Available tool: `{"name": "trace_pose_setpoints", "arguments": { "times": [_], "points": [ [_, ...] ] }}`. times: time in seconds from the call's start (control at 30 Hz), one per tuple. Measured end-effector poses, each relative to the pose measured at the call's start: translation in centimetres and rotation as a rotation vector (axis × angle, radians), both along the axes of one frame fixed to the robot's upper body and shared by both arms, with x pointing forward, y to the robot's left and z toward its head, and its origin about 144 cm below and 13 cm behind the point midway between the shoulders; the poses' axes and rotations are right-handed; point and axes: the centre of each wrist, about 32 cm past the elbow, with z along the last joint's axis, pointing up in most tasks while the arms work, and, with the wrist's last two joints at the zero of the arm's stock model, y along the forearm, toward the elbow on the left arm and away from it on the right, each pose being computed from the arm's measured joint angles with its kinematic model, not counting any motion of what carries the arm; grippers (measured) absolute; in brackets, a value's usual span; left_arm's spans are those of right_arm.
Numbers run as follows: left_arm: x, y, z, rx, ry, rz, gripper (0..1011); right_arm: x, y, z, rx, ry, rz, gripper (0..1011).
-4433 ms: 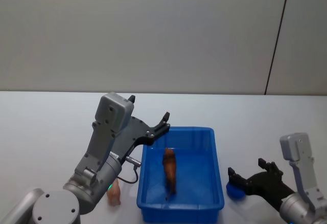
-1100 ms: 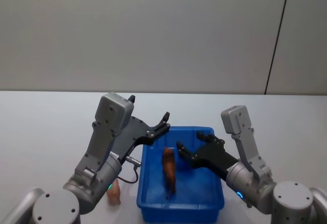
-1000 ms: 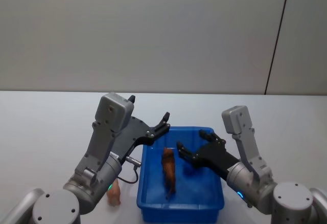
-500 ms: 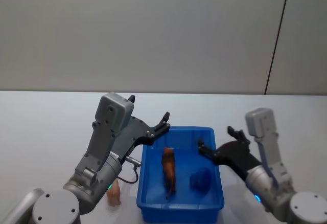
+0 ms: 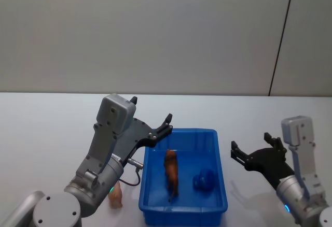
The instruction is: Pick up the two dolls from the table and place them into the box.
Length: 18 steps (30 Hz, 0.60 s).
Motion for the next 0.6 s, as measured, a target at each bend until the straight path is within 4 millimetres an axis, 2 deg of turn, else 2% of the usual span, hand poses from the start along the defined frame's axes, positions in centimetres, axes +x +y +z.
{"name": "trace_pose_setpoints", "arguments": {
  "times": [0.6],
  "points": [
    [-0.31,-0.04,-0.02,-0.023,0.056,0.030,1001,-0.85,-1.00,0.04,-0.008,0.004,-0.051,1001]
  ]
}}
